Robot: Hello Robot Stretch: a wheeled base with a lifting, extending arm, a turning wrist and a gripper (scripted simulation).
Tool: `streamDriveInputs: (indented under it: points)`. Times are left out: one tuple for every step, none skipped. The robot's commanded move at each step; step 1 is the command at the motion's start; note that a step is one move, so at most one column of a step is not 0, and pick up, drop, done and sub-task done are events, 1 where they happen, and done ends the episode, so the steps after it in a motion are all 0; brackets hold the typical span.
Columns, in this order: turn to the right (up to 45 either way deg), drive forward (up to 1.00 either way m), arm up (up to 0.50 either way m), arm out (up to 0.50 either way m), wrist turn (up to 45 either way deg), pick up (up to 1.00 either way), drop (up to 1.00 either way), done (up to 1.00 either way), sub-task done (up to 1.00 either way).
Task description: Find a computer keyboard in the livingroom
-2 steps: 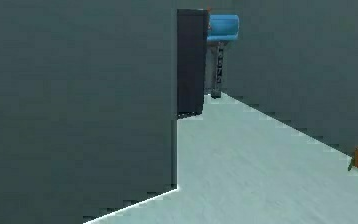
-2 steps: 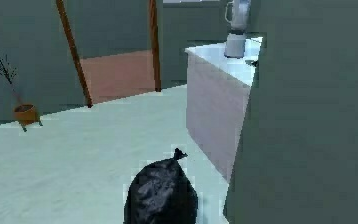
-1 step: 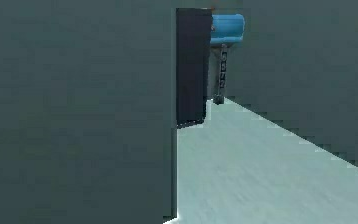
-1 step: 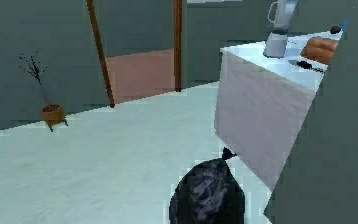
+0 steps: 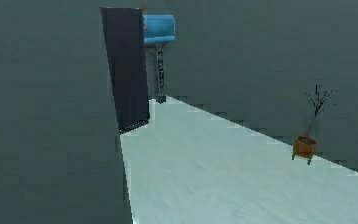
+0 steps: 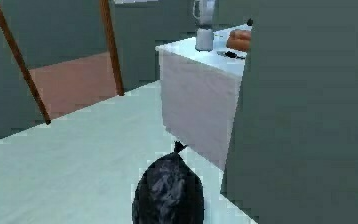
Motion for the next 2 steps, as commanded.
streamDriveInputs:
  points:
    - [0.0, 0.45, 0.00, 0.00, 0.0, 0.00, 0.00, 0.00, 0.00]
    - [45.0, 0.00, 0.00, 0.00, 0.0, 0.00, 0.00, 0.00, 0.00]
